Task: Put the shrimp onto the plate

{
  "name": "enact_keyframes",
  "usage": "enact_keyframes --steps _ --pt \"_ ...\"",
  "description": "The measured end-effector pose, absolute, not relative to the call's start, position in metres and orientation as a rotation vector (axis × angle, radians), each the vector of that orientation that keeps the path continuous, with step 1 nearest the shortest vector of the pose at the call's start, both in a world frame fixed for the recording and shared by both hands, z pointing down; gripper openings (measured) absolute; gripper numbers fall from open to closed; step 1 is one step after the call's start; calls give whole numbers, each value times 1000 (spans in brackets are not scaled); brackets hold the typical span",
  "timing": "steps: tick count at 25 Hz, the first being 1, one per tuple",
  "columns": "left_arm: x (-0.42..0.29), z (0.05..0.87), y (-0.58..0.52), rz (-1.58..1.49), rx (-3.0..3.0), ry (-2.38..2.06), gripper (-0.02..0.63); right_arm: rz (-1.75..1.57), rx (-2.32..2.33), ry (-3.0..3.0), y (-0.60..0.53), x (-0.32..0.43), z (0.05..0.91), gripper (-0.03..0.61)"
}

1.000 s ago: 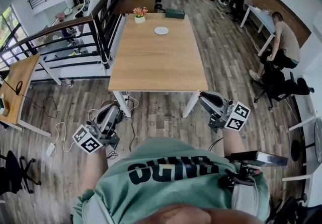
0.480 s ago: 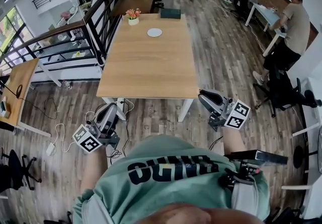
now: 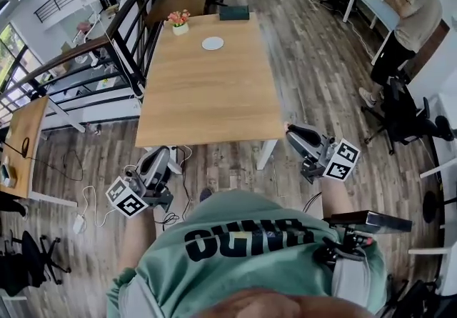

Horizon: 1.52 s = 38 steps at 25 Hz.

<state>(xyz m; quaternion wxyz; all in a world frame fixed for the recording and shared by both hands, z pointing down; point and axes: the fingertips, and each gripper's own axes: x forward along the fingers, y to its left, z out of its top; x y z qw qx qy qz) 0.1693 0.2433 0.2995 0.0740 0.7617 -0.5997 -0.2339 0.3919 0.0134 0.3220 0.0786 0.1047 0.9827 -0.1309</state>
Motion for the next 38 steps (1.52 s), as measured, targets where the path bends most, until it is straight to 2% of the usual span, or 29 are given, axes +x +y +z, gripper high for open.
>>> enact_keyframes --steps 6,16,22,34,38 --pt "92 306 226 -750 2379 -1685 6 -288 177 2969 11 332 303 67" --pt "-86 283 255 -758 2434 -1697 5 -209 158 2987 52 167 273 67" --pt "-160 299 265 -801 2408 -1686 5 -212 152 3014 60 93 275 67" --pt "-217 326 227 -830 2320 -1756 5 -209 277 3056 11 19 286 67" --pt "-214 321 200 -789 2295 -1799 5 -262 345 3036 -21 10 294 67"
